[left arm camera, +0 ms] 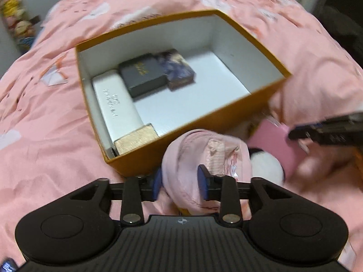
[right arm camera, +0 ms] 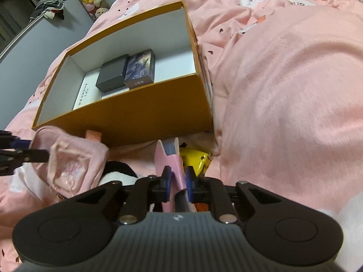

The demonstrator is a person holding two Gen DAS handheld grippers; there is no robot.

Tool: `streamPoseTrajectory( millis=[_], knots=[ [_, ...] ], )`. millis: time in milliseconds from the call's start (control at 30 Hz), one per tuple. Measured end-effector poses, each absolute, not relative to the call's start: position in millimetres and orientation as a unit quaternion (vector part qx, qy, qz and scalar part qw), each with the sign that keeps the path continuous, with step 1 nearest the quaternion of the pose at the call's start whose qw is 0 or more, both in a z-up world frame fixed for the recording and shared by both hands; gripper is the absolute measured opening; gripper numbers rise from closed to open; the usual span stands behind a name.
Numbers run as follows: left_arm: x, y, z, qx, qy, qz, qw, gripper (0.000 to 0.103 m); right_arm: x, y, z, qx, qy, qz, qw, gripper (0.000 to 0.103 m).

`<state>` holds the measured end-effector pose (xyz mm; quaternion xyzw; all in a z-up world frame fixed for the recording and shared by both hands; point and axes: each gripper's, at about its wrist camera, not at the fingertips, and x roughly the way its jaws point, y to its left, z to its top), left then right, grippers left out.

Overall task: Organize objects
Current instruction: 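Lift the pink pouch and pink wallet up with both tools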

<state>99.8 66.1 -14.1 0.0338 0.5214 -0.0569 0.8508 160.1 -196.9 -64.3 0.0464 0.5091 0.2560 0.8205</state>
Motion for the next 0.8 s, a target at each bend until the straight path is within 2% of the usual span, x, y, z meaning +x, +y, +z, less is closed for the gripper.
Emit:
streamPoseTrajectory(
  millis=[100,200,300,467,733,800],
  knots=[
    [94,74,-17,-0.001,0.499,-0.016,0.866,0.051,168,-194,-71,0.043,0.525,0.261,0.809,0.027],
    [79,88,-13,-0.076,0.479,0.034,0.874,0.055,174,-192,-75,0.034,0.531,0.256,0.807,0.035],
    [60,99,-11,-0.161,0.467,0.065,0.867,0.06,175,-191,-75,0.03,0.533,0.262,0.804,0.035],
    [41,101,-35,-0.302,0.477,0.053,0.824,0.061,177,-195,-75,0.039,0.54,0.269,0.797,0.035],
    [56,85,-41,-0.288,0.469,0.083,0.831,0.06,182,-192,-81,0.03,0.548,0.281,0.787,0.035],
    [54,84,-45,-0.294,0.467,0.093,0.829,0.05,182,-190,-83,0.029,0.55,0.284,0.785,0.034]
  ],
)
